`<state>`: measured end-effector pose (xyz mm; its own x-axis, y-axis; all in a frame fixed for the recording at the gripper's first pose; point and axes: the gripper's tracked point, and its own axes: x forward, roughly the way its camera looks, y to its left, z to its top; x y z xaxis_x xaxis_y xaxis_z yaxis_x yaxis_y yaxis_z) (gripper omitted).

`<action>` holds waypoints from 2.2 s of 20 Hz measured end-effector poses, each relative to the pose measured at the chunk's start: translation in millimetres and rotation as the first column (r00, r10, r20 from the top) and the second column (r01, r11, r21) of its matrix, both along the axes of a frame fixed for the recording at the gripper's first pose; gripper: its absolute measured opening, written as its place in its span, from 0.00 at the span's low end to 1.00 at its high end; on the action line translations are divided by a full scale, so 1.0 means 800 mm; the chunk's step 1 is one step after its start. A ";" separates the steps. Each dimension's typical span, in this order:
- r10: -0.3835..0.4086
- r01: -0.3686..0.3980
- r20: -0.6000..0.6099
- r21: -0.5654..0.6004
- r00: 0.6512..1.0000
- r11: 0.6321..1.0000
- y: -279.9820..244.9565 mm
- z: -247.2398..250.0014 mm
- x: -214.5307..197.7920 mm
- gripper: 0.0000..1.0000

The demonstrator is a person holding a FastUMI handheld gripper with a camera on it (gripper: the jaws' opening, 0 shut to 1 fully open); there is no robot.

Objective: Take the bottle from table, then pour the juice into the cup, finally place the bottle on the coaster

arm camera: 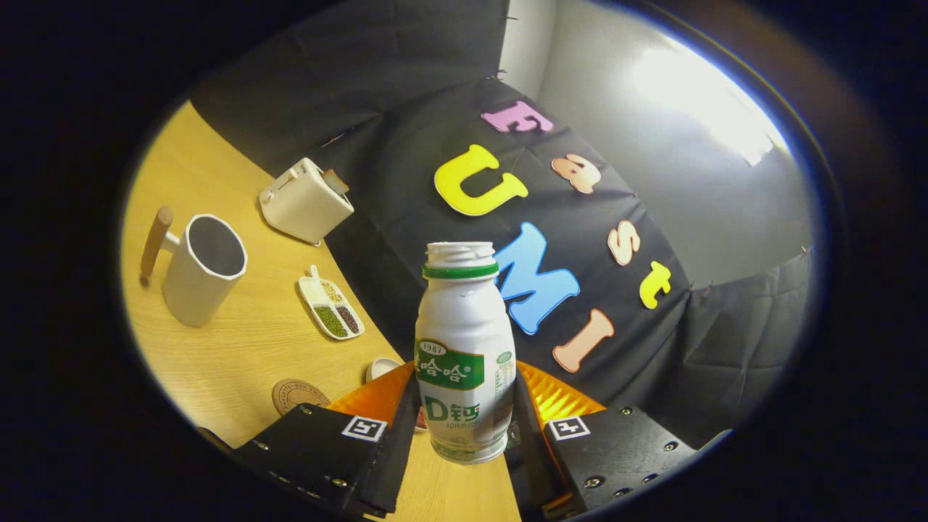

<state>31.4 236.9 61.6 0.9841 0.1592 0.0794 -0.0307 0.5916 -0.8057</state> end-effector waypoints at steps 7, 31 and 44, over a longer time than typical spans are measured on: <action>0.051 -0.037 0.066 -0.209 0.997 0.977 0.046 -0.009 -0.013 0.66; 0.159 -0.032 0.183 -0.552 0.970 0.833 0.119 -0.011 0.000 0.66; 0.187 -0.033 0.190 -0.611 0.964 0.791 0.122 -0.014 0.003 0.66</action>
